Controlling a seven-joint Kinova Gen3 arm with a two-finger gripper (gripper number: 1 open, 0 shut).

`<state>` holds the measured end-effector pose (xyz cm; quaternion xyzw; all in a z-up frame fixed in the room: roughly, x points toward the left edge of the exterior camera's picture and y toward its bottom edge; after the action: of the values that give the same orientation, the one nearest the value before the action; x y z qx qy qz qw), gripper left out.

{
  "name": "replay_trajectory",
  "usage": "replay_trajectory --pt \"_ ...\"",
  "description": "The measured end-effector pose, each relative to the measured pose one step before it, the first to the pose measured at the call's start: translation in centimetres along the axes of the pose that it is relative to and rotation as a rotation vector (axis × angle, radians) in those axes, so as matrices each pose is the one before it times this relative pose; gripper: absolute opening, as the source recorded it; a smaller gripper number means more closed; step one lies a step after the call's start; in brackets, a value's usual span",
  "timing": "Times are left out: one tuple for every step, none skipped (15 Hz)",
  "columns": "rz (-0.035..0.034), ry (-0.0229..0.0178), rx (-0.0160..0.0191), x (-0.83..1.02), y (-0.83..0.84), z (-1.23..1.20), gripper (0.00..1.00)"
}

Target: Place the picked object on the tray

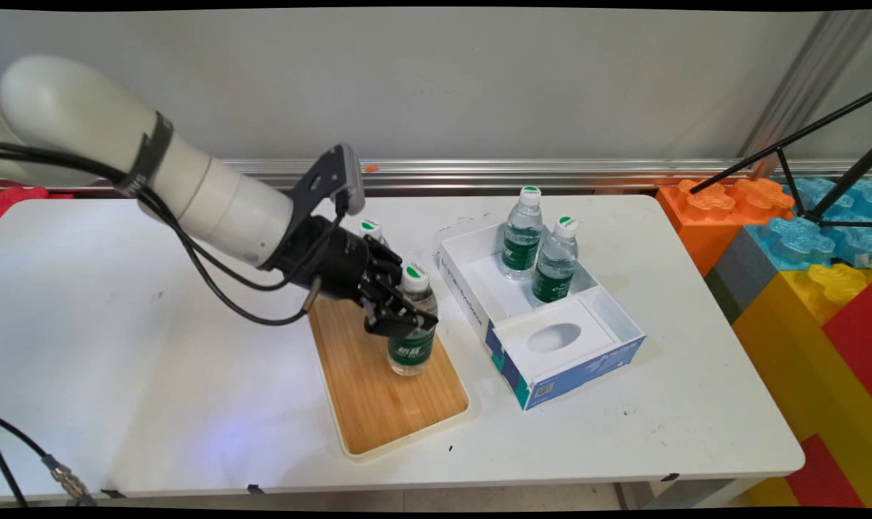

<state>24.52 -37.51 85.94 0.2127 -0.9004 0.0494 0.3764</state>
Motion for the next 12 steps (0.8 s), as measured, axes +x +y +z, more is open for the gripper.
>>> replay_trajectory --pt "0.00016 -0.00131 -0.00213 -0.259 -0.045 0.213 0.00" --pt "0.00073 -0.00209 -0.00321 -0.376 -0.040 0.293 0.00" --pt "0.00028 -0.00148 -0.00295 -0.380 -0.047 0.317 0.00" --pt "-0.00041 -0.00070 -0.00219 -0.345 -0.057 0.303 0.00" --pt "-0.00005 -0.00013 -0.00096 -0.255 -0.055 0.244 0.00" --pt "-0.00037 0.00009 -0.00050 -0.161 -0.033 0.154 0.00" --pt "-0.00045 0.00003 -0.00091 -0.239 -0.051 0.224 0.00" --pt "0.00031 -0.00006 -0.00071 -0.148 -0.035 0.147 0.00" --pt "-0.00014 0.00014 0.00000 -0.224 -0.062 0.187 0.00" --pt "0.00040 0.00009 0.00002 -0.239 -0.066 0.199 0.00" --pt "0.00024 0.00009 -0.00005 -0.220 -0.066 0.183 0.00" --pt "-0.00046 -0.00001 -0.00005 -0.193 -0.041 0.130 0.00"
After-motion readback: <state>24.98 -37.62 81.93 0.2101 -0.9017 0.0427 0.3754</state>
